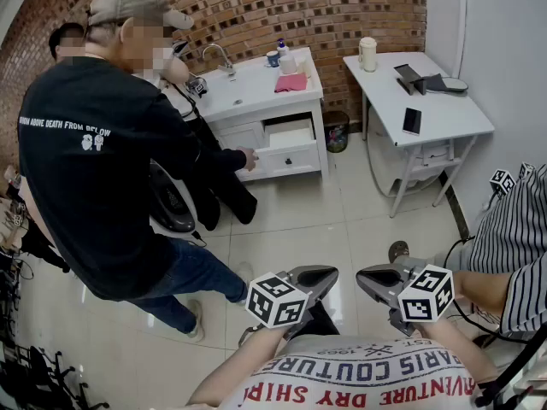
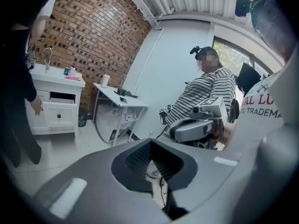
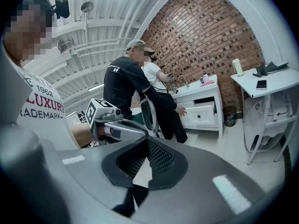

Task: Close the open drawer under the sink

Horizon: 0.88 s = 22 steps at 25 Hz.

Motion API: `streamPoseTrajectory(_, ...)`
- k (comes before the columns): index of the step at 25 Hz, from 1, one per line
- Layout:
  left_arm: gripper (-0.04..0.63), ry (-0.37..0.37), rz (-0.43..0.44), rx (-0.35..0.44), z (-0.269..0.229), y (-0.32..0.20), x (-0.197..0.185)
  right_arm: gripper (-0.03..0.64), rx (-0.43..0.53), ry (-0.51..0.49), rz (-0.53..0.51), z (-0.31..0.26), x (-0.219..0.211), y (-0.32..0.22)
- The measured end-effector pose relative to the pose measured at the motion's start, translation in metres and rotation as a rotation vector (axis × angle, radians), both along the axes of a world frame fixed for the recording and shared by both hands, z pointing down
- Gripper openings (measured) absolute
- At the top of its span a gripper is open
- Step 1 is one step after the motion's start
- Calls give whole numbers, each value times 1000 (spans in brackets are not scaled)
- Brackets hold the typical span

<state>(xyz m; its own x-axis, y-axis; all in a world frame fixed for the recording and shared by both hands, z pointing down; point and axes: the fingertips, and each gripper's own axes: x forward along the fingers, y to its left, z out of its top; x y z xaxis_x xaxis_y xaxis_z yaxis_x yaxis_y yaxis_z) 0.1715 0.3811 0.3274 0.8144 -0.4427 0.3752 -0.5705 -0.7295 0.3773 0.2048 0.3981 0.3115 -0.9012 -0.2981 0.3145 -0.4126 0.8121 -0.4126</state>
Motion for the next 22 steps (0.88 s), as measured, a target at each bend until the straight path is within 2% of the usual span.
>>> streamPoseTrajectory(5,-18,-16,10,15,10,-42,-9,6,36,21,42,5,-7,-43)
streamPoseTrajectory(11,-18,-24,28,-10,27,-110,-31,6,30,37,75,17,-29,-116)
streamPoseTrajectory(17,-18,-18,13,-98,69,-202,-82,6,-11,86,95,61,-73,-211)
streamPoseTrajectory(22,-18,1,-10,-133,93,-288,-128,6,-79,152,75,119,-111,-290)
